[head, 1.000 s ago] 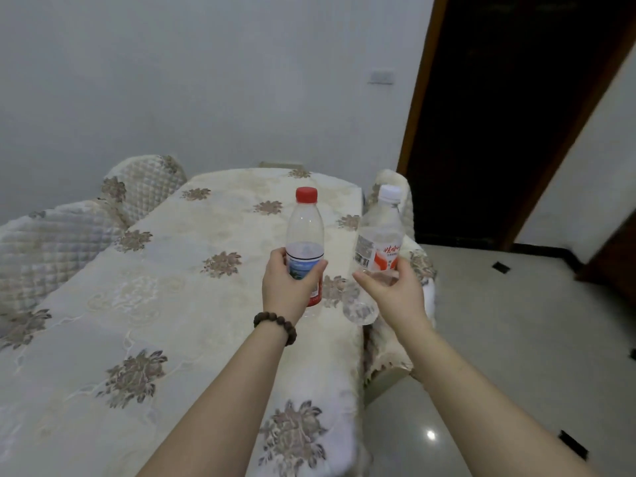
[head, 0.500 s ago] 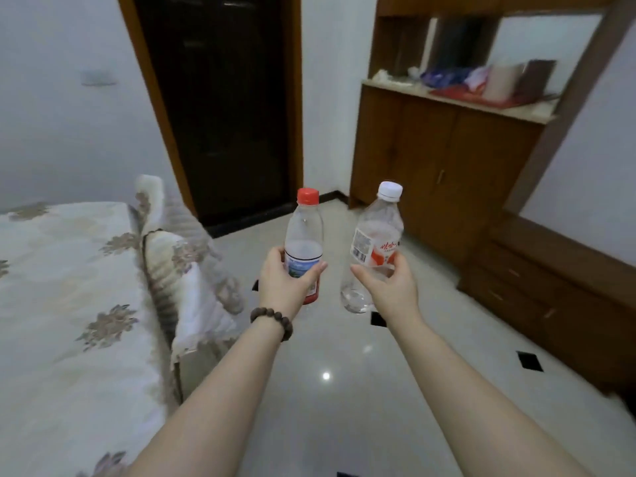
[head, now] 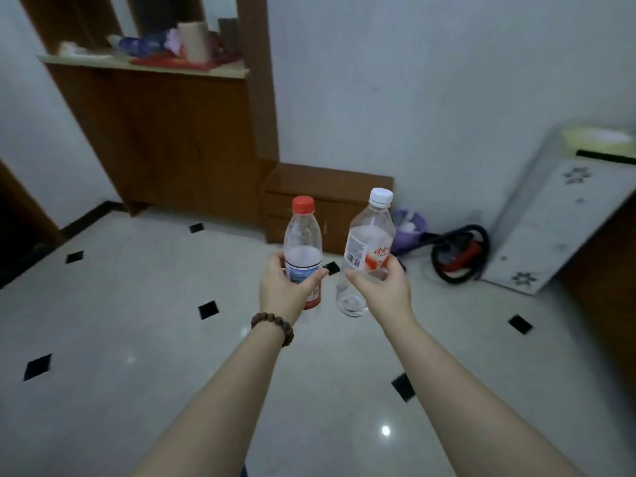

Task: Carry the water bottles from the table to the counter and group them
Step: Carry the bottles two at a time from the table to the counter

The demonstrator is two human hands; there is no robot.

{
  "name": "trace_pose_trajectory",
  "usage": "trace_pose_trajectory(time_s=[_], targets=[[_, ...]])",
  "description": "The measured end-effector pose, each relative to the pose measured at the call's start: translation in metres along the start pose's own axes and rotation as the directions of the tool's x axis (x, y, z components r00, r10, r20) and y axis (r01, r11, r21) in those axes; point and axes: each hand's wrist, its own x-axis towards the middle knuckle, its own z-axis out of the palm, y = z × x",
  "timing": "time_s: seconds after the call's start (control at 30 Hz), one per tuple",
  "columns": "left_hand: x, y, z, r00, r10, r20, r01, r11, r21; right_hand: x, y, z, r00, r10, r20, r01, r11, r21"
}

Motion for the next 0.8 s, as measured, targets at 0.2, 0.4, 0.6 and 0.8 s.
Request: trace_pose_trajectory(time_s=[0.2,0.4,0.6,0.8], targets=[[-0.033,0.039,0.157,0.956,0.117,0.268,-0.116,0.993,-0.023,0.01,0.039,-0.154,0.959,0.055,-0.278,-0.065,0.998,-0.025],[-0.084,0.08,0.282,0.842,0.199,0.501,-0.18,0.98,-0.087,-0.004,0.06,-0.29,0.827,0.046,-0.561,-0.091,0.994,-0.054],[-0.12,0.11,0.381,0.698,0.246,0.672,-0.21,0.968,-0.137,-0.019,0.083,-0.377,0.67,0.144,-0.728,-0.204,0.979,0.007],[-0.116,0.132,0.466,0.582,0.271,0.767,-0.237,0.959,-0.159,0.004,0.105,-0.427,0.557,0.187,-0.81,-0.259,0.965,0.045]])
